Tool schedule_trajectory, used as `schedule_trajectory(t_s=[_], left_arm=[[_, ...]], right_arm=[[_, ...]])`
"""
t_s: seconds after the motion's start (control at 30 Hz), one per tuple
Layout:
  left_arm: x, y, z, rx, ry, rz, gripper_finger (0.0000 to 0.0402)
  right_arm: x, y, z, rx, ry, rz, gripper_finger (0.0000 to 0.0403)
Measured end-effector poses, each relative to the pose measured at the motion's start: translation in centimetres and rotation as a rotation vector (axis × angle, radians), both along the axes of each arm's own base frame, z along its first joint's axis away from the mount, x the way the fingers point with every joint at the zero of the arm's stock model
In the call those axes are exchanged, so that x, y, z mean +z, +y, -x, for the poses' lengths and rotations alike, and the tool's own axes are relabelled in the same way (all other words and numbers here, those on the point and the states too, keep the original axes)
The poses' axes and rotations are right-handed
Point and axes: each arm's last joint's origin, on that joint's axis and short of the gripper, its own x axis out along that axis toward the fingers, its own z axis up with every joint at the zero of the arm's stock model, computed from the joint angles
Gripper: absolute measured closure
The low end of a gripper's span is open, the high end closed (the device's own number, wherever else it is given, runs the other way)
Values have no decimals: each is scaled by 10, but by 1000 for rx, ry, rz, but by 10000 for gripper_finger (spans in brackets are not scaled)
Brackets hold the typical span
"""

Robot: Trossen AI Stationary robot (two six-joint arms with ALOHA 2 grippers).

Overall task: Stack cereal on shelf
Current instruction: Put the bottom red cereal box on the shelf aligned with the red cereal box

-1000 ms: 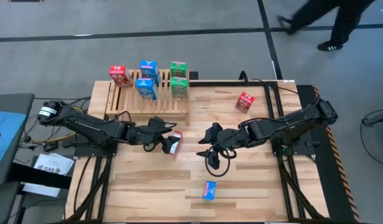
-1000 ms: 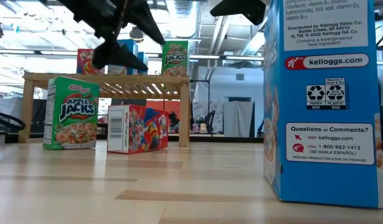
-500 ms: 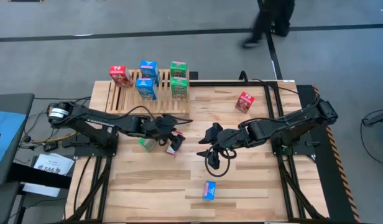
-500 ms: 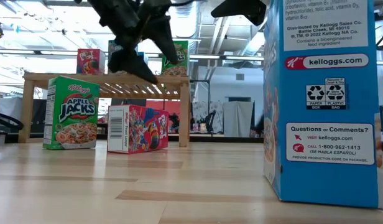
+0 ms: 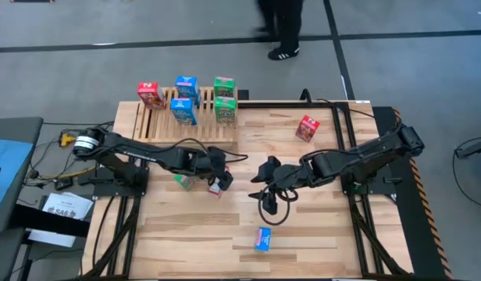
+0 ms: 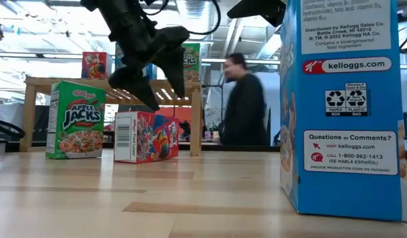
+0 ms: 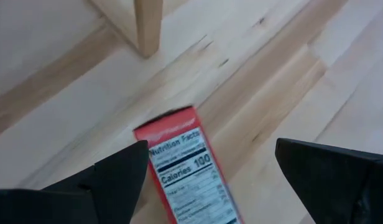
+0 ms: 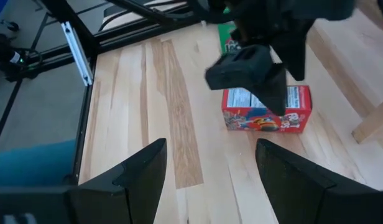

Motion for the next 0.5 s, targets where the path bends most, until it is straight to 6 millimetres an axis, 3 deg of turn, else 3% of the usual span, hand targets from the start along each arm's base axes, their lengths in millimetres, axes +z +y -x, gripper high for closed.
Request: schedule_trajectory(t_s=[0.5], left_arm=[[-15, -2, -4, 40, 46, 7, 61]], right_arm=[[0, 6, 1, 17, -2, 0, 131]])
